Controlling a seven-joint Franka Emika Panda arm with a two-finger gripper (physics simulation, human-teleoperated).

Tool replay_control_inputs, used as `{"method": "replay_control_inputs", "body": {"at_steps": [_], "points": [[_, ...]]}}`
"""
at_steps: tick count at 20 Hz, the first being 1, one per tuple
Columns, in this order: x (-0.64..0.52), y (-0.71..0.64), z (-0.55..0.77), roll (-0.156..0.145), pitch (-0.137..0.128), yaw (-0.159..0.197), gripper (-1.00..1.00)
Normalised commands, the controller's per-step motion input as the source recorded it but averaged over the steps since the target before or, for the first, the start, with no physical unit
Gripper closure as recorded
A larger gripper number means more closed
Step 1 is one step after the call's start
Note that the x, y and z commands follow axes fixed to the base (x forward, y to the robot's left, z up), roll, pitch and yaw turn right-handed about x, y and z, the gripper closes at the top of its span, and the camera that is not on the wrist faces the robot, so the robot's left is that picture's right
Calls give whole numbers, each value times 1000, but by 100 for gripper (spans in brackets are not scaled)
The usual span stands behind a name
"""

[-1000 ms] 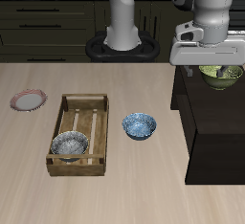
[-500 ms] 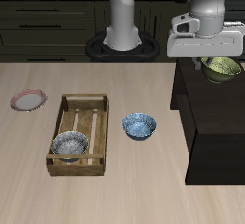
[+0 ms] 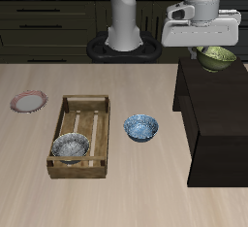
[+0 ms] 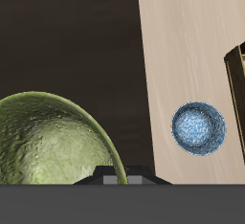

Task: Place the green bowl and the black bowl in the wooden tray

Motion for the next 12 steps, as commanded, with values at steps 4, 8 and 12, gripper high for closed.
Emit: {"method": "replay_control_inputs", "body": {"at_steps": [4, 8, 12], "points": [[-124, -588, 63, -27, -8, 0, 100], [-158, -315, -37, 5, -4, 20, 100], [-51, -735, 41, -70, -6, -27, 100]]}}
